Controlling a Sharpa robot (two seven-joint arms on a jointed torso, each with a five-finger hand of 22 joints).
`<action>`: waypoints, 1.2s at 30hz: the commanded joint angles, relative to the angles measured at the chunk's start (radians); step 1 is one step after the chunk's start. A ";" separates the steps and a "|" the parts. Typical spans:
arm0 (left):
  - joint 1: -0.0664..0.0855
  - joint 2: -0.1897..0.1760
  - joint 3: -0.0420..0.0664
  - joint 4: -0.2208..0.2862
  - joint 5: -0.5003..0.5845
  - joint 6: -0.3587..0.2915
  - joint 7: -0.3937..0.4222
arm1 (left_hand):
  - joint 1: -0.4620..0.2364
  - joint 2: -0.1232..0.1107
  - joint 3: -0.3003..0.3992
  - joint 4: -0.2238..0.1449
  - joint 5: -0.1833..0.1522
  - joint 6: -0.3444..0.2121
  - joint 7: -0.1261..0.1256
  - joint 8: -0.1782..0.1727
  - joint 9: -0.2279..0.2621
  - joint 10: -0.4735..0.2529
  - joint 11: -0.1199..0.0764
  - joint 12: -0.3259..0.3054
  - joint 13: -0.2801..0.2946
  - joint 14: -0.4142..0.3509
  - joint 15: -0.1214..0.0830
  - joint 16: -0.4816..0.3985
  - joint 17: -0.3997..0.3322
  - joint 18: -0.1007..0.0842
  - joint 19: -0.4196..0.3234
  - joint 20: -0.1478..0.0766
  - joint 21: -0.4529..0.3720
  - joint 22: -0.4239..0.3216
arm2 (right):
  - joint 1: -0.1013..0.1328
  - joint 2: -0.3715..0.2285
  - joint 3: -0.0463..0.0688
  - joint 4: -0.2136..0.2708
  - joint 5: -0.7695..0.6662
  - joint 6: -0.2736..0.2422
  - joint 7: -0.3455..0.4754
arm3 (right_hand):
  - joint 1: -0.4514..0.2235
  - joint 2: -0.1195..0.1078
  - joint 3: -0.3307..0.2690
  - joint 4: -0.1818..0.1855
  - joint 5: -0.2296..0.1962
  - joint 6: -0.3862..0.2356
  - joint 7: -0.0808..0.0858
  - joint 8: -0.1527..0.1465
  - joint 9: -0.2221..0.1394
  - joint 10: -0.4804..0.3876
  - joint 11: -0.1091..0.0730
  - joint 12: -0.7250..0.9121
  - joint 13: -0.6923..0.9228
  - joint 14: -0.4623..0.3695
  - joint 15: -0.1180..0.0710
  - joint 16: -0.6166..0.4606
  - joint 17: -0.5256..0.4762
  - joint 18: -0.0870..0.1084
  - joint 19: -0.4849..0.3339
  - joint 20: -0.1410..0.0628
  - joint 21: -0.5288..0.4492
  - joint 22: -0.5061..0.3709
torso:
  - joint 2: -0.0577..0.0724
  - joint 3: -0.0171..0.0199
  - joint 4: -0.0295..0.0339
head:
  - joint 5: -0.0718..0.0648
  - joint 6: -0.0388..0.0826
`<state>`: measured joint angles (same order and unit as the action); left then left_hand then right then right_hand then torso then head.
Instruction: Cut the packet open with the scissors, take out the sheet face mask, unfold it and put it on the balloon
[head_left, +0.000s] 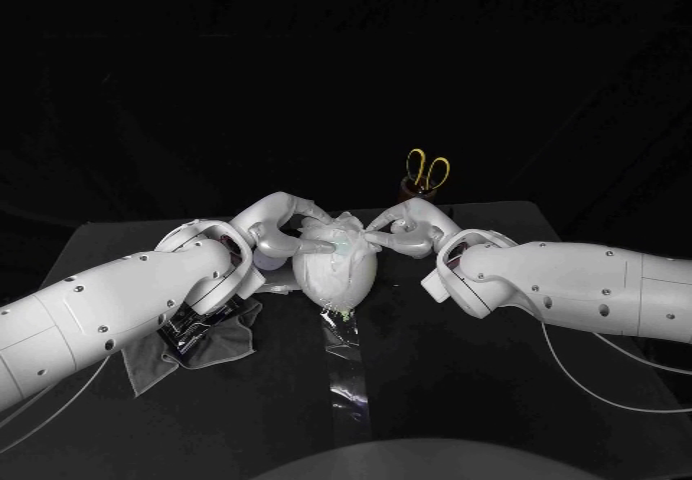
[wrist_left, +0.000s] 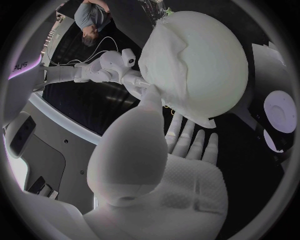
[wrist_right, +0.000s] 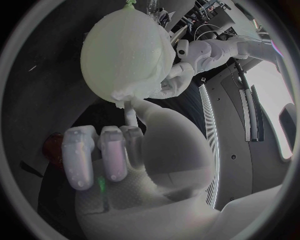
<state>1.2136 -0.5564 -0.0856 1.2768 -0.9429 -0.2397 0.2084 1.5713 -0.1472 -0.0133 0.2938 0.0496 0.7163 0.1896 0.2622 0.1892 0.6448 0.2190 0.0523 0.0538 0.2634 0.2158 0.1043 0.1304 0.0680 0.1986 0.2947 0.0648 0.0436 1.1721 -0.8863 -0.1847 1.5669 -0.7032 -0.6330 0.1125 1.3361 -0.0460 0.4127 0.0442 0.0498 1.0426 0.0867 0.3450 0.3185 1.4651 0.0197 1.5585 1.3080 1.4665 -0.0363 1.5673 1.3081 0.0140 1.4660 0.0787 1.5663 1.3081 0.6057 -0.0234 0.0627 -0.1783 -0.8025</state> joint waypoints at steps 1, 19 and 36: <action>0.000 0.002 0.000 0.002 -0.004 0.019 -0.006 | -0.002 0.012 0.006 -0.001 -0.001 0.008 0.056 0.005 0.000 0.010 -0.001 0.003 0.001 0.007 0.000 -0.002 0.000 0.014 0.003 -0.005 -0.005 -0.002 | -0.001 0.001 0.000 0.003 -0.010 -0.015 0.012 | 0.019 0.004 0.006 -0.013 -0.001 0.013 -0.006 0.015 0.009 0.105 -0.011 0.011 0.262 0.104 -0.010 0.004 0.263 -0.014 0.105 -0.009 0.004 0.263 | 0.000 0.0000 -0.0006 | 0.001 -0.001; 0.000 -0.001 -0.001 -0.004 -0.002 0.025 -0.016 | -0.002 0.015 0.007 -0.002 -0.001 0.014 0.057 0.007 0.002 0.017 0.000 0.004 0.002 0.014 0.002 -0.002 0.001 0.024 0.004 -0.005 -0.006 -0.003 | -0.001 -0.023 0.000 0.034 -0.008 -0.072 0.024 | 0.013 0.001 0.051 -0.040 -0.001 0.017 -0.018 0.077 0.053 0.106 -0.024 0.012 0.263 0.104 -0.026 0.004 0.263 -0.014 0.105 -0.028 0.004 0.263 | 0.000 0.0003 -0.0011 | -0.001 -0.001; 0.000 0.000 -0.001 -0.007 0.002 0.026 -0.018 | -0.001 0.017 0.008 -0.002 -0.001 0.017 0.058 0.007 0.002 0.022 0.002 0.004 0.002 0.019 0.004 -0.001 0.002 0.031 0.005 -0.004 -0.007 -0.003 | -0.002 -0.043 0.000 0.064 0.011 -0.098 0.040 | -0.066 -0.025 0.046 -0.009 -0.003 -0.083 0.011 0.048 0.057 0.106 -0.002 0.012 0.263 0.104 -0.013 0.004 0.263 -0.014 0.105 -0.026 0.004 0.263 | 0.000 0.0009 0.0002 | -0.001 0.003</action>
<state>1.2141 -0.5580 -0.0862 1.2692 -0.9421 -0.2309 0.1947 1.5682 -0.1423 -0.0106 0.2910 0.0496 0.7270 0.1932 0.2628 0.1898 0.6618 0.2215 0.0523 0.0543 0.2756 0.2182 0.1044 0.1304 0.0842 0.1986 0.2948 0.0648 0.0419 1.1708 -0.9322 -0.1850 1.6326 -0.7006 -0.7148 0.1290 1.2782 -0.0652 0.4614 0.0317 0.0522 0.9694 0.0937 0.4019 0.3829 1.4632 0.0116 1.5646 1.3080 1.4653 -0.0547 1.5668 1.3081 0.0140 1.4658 0.0574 1.5644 1.3080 0.6051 -0.0230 0.0616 -0.1796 -0.8005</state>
